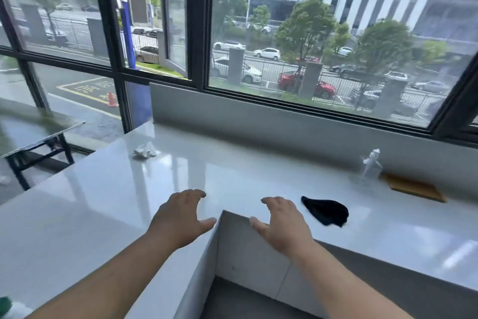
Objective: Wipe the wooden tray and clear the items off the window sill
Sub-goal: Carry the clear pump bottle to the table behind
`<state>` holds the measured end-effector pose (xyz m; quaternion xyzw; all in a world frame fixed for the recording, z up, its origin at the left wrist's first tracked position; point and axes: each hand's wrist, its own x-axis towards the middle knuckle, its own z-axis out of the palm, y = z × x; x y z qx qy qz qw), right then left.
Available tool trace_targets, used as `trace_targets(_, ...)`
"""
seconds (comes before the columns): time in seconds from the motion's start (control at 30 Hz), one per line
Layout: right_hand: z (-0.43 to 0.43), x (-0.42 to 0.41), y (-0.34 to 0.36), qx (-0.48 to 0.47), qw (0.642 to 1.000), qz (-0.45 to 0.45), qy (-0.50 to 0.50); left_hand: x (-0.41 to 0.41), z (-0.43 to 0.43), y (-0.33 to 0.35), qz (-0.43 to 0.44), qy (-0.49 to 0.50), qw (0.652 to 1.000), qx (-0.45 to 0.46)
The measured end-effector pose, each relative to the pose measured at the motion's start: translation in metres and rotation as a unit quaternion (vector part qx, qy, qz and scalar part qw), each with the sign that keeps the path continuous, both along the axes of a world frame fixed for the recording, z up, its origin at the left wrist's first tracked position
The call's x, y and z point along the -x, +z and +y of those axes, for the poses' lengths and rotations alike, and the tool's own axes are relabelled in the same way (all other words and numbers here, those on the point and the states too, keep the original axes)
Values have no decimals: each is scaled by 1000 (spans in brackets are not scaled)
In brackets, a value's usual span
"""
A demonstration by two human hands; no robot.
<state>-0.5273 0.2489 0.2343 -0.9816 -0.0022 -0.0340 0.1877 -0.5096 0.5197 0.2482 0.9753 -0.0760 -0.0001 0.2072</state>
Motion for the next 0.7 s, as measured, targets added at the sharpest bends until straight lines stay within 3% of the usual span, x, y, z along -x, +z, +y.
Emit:
trace_targets(0.47, -365, 0, -32, -81, 976, 41, -198, -95, -385, -18, 37, -161, 985, -44)
trace_targets(0.7, -470, -27, -45, -103, 957, 61, -264, -143, -502, -25, 45, -205, 977, -36)
